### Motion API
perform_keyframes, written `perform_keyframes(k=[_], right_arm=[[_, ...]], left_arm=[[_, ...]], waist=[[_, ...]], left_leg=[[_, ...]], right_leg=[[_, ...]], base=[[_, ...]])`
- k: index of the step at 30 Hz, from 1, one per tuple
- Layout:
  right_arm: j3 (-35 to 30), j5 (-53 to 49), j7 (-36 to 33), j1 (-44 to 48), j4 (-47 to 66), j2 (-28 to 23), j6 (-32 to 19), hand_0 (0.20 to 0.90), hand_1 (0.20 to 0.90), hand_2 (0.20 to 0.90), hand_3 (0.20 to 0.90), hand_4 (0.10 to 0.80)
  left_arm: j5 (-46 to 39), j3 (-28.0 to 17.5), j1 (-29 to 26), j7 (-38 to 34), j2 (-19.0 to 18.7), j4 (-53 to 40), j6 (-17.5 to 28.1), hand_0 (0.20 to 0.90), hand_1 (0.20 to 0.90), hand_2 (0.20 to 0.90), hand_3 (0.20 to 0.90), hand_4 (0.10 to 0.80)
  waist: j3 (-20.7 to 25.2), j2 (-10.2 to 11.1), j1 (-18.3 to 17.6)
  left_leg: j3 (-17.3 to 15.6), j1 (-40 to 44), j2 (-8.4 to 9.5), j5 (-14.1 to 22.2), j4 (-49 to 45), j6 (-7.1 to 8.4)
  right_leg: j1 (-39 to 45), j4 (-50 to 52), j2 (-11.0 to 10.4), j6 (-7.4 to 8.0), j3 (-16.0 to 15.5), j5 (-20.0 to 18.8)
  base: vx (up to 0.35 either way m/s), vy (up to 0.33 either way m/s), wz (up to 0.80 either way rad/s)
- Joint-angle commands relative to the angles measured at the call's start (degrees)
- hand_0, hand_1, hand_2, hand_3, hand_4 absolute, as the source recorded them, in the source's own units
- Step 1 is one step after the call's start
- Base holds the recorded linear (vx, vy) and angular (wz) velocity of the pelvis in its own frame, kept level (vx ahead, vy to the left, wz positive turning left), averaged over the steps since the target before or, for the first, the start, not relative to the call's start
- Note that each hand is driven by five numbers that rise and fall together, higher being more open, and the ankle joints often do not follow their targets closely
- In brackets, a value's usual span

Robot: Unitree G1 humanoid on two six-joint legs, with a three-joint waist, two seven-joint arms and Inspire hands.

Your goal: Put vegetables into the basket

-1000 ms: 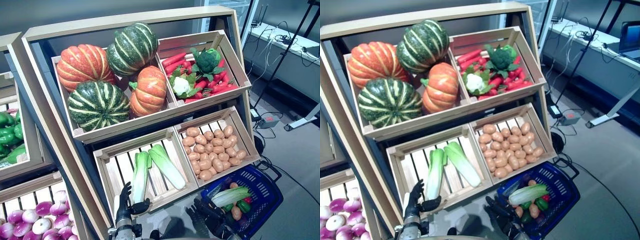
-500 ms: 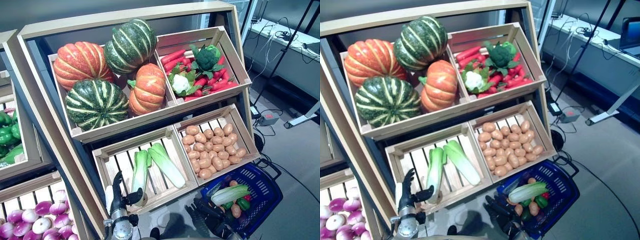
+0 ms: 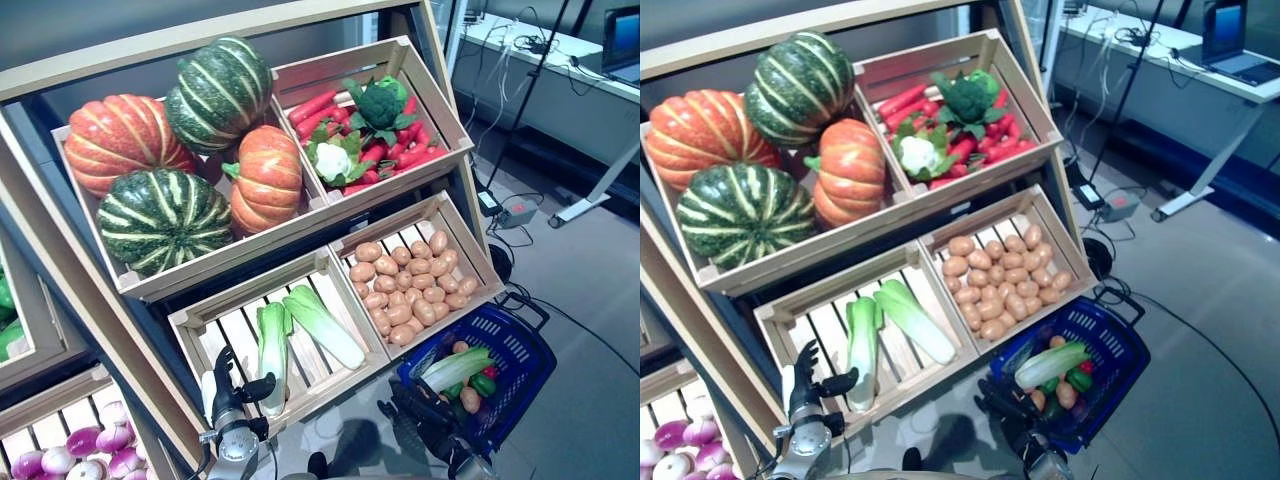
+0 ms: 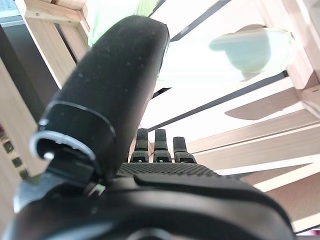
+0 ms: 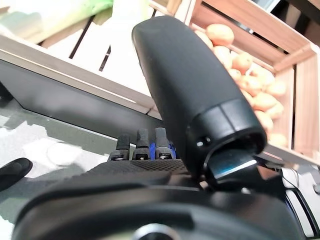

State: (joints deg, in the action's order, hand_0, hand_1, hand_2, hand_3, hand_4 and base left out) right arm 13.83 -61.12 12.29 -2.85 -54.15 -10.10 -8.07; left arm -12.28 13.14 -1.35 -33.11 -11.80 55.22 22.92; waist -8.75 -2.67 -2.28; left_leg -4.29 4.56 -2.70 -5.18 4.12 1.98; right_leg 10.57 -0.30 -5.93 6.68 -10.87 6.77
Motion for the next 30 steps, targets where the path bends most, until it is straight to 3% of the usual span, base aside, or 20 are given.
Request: perform_keyframes(k=[1,7,12,21,25,26,30], right_arm=[[-0.9,0.2,-1.0,4.5,7.3,-1.1,-4.0,0.900,0.900,0.900,0.900,0.800],[0.7,4.1,-5.6,8.4,17.0,-4.3,-11.5,0.900,0.900,0.900,0.900,0.800],[0.8,5.3,-7.5,10.6,20.6,-5.8,-13.7,0.900,0.900,0.900,0.900,0.800],[-1.4,1.0,-6.4,14.7,17.9,-6.4,-12.4,0.900,0.900,0.900,0.900,0.800],[-1.5,0.4,-7.2,15.8,17.8,-6.5,-11.9,0.900,0.900,0.900,0.900,0.800],[-1.5,0.4,-7.8,16.0,18.0,-6.6,-11.8,0.900,0.900,0.900,0.900,0.800],[-1.6,-1.5,-8.4,16.7,18.3,-7.0,-11.6,0.900,0.900,0.900,0.900,0.800]], left_arm=[[-1.6,-1.7,-10.7,-2.9,-2.3,0.5,4.1,0.900,0.900,0.900,0.900,0.800],[-5.2,-1.7,-16.4,-3.9,-4.6,-0.5,3.1,0.900,0.900,0.900,0.900,0.800],[-7.8,-2.1,-18.7,-3.1,-6.1,-1.5,3.4,0.900,0.900,0.900,0.900,0.800],[-14.2,-2.4,-23.8,2.2,-7.8,0.8,2.1,0.900,0.900,0.900,0.900,0.800],[-14.7,-2.3,-26.2,1.6,-9.1,2.7,-0.3,0.900,0.900,0.900,0.900,0.800],[-16.0,-2.7,-27.1,1.5,-9.8,3.8,-1.6,0.900,0.900,0.900,0.900,0.800],[-17.9,-3.2,-29.8,3.0,-11.4,6.6,-4.1,0.900,0.900,0.900,0.900,0.800]], waist=[[-2.7,1.5,-0.7],[-8.0,2.7,-1.9],[-10.4,3.5,-2.3],[-13.0,4.2,-2.9],[-13.8,4.5,-3.2],[-14.5,4.5,-3.3],[-15.6,4.8,-3.9]], left_leg=[[-2.2,-3.9,2.77,7.1,-13.7,-0.53],[-3.3,-16.0,2.20,12.3,-29.9,-1.01],[-3.4,-22.8,1.52,15.7,-38.0,-1.60],[-4.1,-30.2,-0.56,20.2,-49.1,-2.17],[-4.2,-33.4,-1.38,21.3,-52.7,-2.51],[-3.8,-34.5,-1.71,23.6,-55.5,-2.27],[-3.4,-38.2,-2.42,25.4,-60.4,-2.59]], right_leg=[[-10.0,9.3,-1.6,-5.20,0.5,-5.1],[-22.1,24.9,-3.6,-6.43,1.9,-0.7],[-28.9,33.3,-4.1,-6.74,3.2,2.2],[-36.4,43.8,-3.3,-7.62,4.7,5.8],[-39.6,47.0,-3.1,-7.82,5.0,6.5],[-40.9,49.7,-2.9,-7.50,5.6,8.6],[-45.0,53.8,-2.9,-7.50,6.0,9.7]], base=[[-0.196,0.053,-0.09],[-0.191,0.035,-0.08],[-0.158,0.036,-0.18],[-0.051,0.021,-0.06],[-0.026,-0.009,0.01],[0.000,0.000,0.00],[-0.008,-0.021,-0.06]])
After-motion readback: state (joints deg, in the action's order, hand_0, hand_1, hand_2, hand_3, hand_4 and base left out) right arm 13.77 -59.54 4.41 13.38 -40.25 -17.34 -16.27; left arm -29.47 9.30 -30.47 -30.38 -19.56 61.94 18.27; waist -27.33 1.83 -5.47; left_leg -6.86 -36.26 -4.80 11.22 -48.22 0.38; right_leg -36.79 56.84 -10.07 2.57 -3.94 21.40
